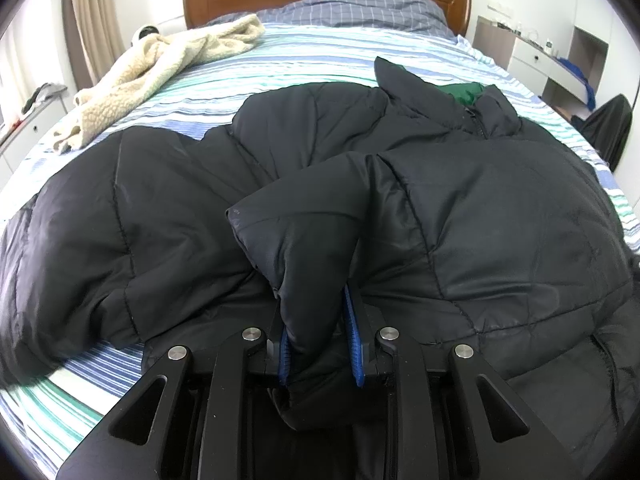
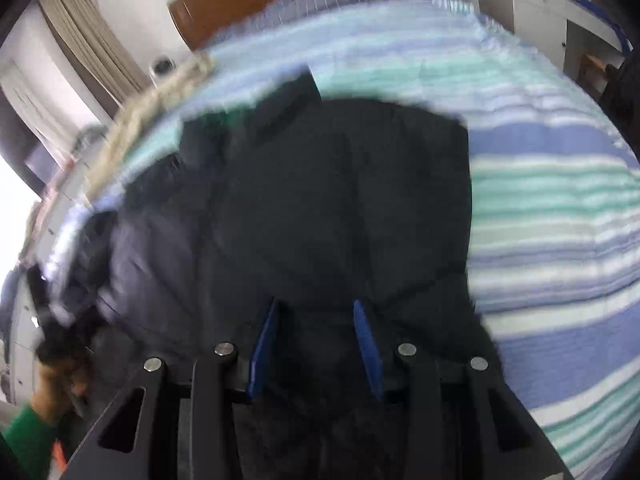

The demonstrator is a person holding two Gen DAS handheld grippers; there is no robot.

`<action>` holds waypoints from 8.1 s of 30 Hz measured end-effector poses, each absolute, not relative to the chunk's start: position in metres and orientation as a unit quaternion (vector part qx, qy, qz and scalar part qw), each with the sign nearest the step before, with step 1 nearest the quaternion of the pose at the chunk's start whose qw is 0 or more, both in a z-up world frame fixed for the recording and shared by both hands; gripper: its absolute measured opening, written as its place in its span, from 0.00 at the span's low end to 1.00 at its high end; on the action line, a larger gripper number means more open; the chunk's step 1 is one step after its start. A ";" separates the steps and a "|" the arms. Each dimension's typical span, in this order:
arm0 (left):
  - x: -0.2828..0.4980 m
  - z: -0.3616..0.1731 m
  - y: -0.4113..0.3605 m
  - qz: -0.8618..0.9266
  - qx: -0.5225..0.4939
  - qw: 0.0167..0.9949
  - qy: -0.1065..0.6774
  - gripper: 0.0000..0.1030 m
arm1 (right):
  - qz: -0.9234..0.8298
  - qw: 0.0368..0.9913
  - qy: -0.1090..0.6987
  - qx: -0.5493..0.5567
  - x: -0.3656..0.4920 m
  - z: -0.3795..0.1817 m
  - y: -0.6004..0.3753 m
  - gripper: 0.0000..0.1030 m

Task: Fold large clothes

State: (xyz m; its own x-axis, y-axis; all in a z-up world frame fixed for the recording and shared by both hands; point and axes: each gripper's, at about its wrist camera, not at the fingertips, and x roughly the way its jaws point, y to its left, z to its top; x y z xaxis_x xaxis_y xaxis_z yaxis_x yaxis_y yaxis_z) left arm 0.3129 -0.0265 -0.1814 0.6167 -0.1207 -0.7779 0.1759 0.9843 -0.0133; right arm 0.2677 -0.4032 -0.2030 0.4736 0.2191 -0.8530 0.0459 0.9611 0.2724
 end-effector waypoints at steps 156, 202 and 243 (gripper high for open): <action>0.160 -0.103 -0.004 -0.040 0.080 0.924 0.371 0.98 | 0.006 0.887 0.444 0.126 0.256 -0.185 -0.404 0.63; 0.365 -0.160 -0.057 -0.080 0.042 0.882 0.462 0.72 | 0.063 0.904 0.413 0.093 0.274 -0.216 -0.366 0.51; 0.341 -0.149 -0.028 -0.083 0.005 0.907 0.413 0.91 | 0.067 0.908 0.399 0.108 0.271 -0.219 -0.368 0.51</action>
